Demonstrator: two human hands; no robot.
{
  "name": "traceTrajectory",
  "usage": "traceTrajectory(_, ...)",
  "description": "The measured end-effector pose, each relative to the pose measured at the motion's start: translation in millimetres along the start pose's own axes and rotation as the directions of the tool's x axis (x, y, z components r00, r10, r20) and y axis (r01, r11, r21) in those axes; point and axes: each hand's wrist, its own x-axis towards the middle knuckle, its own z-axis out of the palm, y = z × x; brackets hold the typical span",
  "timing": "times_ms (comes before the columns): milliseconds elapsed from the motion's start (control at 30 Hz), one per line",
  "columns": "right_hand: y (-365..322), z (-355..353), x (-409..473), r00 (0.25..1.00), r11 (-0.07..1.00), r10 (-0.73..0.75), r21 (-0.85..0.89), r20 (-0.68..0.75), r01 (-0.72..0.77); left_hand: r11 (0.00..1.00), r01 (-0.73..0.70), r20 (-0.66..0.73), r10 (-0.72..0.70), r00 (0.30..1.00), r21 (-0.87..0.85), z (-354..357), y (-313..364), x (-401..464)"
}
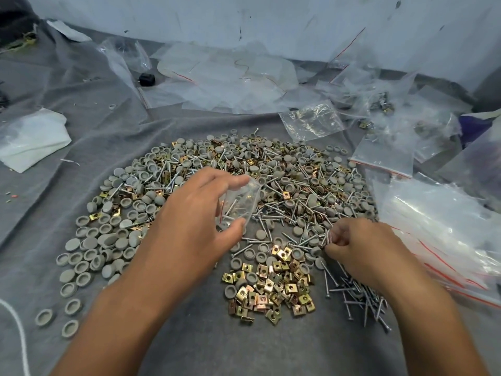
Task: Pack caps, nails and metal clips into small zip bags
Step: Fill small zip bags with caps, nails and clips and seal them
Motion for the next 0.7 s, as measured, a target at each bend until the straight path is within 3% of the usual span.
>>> traceTrajectory(133,8.0,-6.3,-2.2,0.996,0.981,-0.078,0.173,-0.045,0.085,1.000,0.005,0.000,-0.005,1.000,-0.006,-0.4,-0.3,0.2)
traceTrajectory(200,4.6,-9.7,-4.6,0.978,0.907,-0.157,0.372,-0.137,0.198,1.000,0.008,0.005,-0.008,1.000,-0.001,0.3,0.0,-0.1)
traceTrajectory(300,-22.2,-9.3,-15.3,0.881,0.622,-0.320,0.625,-0.349,0.473,1.000,0.013,0.011,-0.013,1.000,-0.002,1.7,0.4,-0.3)
traceTrajectory(367,-47.0,-4.4,-26.2,0.789,0.424,-0.419,0.671,-0.450,0.608,1.000,0.014,0.013,-0.014,1.000,-0.003,2.0,1.1,0.0)
traceTrajectory(433,-66.7,3.3,-31.9,0.717,0.328,-0.467,0.651,-0.518,0.685,1.000,0.012,0.015,-0.012,1.000,-0.009,2.1,1.6,0.5)
traceTrajectory(533,-82.9,14.3,-29.4,0.624,0.400,-0.498,0.480,-0.602,0.781,1.000,-0.007,0.014,0.007,1.000,-0.002,2.0,1.5,1.0)
traceTrajectory(633,-84.9,20.3,-23.7,0.578,0.526,-0.501,0.304,-0.644,0.794,1.000,-0.011,0.005,0.011,1.000,-0.004,2.3,0.4,1.1)
traceTrajectory(700,-83.1,22.0,-20.8,0.578,0.549,-0.486,0.286,-0.655,0.785,1.000,-0.010,0.001,0.010,1.000,-0.010,2.1,0.1,1.0)
